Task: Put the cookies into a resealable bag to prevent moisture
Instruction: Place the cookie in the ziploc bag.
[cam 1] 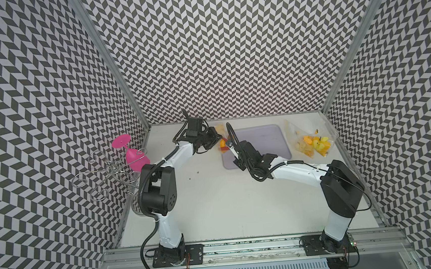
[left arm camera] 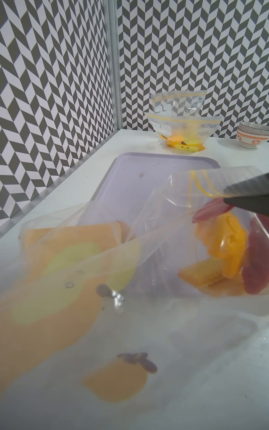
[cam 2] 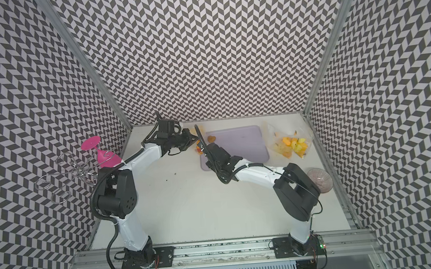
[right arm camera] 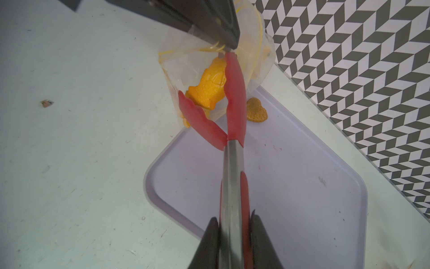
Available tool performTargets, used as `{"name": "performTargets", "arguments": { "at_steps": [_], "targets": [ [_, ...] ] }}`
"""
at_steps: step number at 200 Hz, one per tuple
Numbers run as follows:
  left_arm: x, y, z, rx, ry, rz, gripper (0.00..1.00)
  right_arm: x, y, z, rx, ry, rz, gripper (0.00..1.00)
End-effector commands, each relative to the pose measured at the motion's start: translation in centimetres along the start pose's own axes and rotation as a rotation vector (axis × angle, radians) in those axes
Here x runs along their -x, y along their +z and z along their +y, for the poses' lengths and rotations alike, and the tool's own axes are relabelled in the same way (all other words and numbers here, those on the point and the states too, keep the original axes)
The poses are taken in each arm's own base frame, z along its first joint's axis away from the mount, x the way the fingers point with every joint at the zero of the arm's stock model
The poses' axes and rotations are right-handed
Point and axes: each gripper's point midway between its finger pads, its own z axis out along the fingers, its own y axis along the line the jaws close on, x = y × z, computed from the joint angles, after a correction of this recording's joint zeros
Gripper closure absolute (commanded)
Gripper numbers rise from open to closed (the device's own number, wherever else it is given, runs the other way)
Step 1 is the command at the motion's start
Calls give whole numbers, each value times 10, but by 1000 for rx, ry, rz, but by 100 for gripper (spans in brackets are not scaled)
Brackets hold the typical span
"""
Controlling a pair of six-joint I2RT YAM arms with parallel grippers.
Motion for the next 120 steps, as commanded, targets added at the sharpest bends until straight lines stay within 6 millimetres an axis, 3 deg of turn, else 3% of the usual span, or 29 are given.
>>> {"name": "performTargets", "arguments": {
  "at_steps": [1, 27, 59, 120],
  "targets": [
    [-3, -2, -11, -22, 21, 5, 100, 29, 1, -13, -29, 84, -73, 100],
    [-3, -2, -11, -21, 18, 5, 100, 25, 9, -23, -65, 129, -34, 100],
    [-3, -3, -10, -17, 20, 5, 100, 25, 12, -20, -19, 164, -19, 100],
    [-4, -3, -10, -19, 19, 6, 100, 41, 12, -13, 224, 358, -23, 98]
  ]
}}
